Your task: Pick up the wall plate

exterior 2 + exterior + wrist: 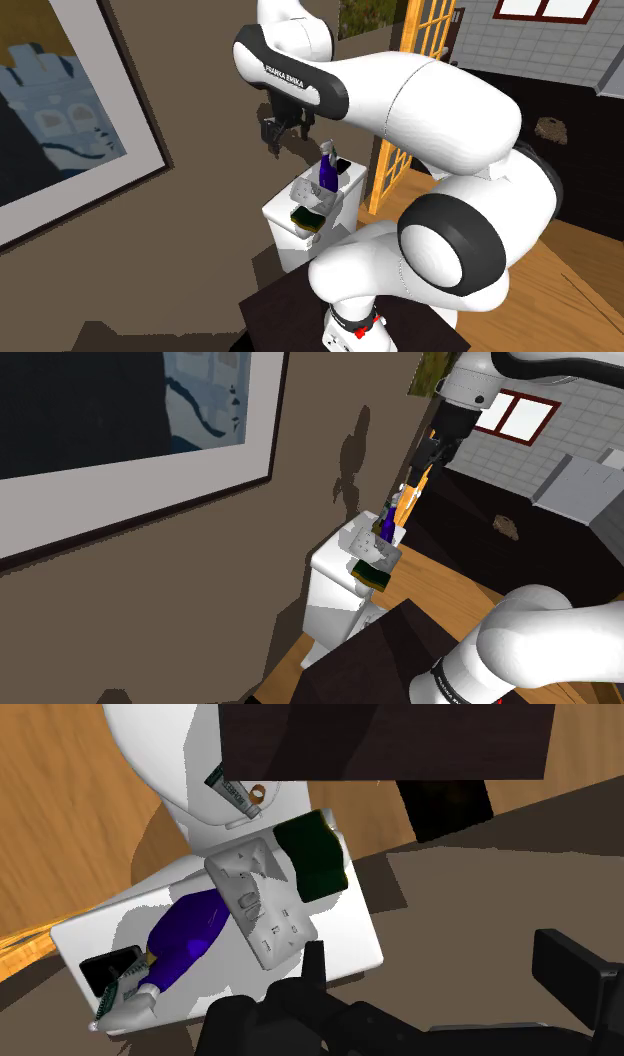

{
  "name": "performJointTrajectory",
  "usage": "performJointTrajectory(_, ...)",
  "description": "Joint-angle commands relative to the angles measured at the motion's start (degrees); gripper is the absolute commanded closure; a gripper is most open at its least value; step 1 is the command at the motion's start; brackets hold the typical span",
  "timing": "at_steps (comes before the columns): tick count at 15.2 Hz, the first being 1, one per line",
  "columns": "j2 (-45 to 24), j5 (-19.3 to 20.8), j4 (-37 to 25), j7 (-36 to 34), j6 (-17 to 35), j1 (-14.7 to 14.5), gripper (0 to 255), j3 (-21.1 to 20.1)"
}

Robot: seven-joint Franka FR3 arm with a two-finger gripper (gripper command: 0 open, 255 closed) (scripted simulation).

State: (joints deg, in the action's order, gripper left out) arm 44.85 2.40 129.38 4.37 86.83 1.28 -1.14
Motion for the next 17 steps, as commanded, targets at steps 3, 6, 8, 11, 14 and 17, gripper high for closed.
performJointTrajectory(3, -2.17, 0.17, 0.74, 4.76, 1.7, -0.38, 0, 3.57)
performJointTrajectory(6, -6.35, 0.16, 1.08, 11.97, 4.1, -1.06, 0, 8.74)
performJointTrajectory(8, -9.73, -0.11, 0.81, 16.85, 5.57, -1.57, 0, 12.04)
performJointTrajectory(11, -15.63, -1.03, -0.32, 24.35, 7.5, -2.47, 0, 16.73)
performJointTrajectory(14, -22.47, -2.72, -2.29, 32.11, 9.0, -3.48, 0, 21.02)
performJointTrajectory(17, -30.19, -5.29, -5.07, 40.17, 9.92, -4.33, 0, 24.68)
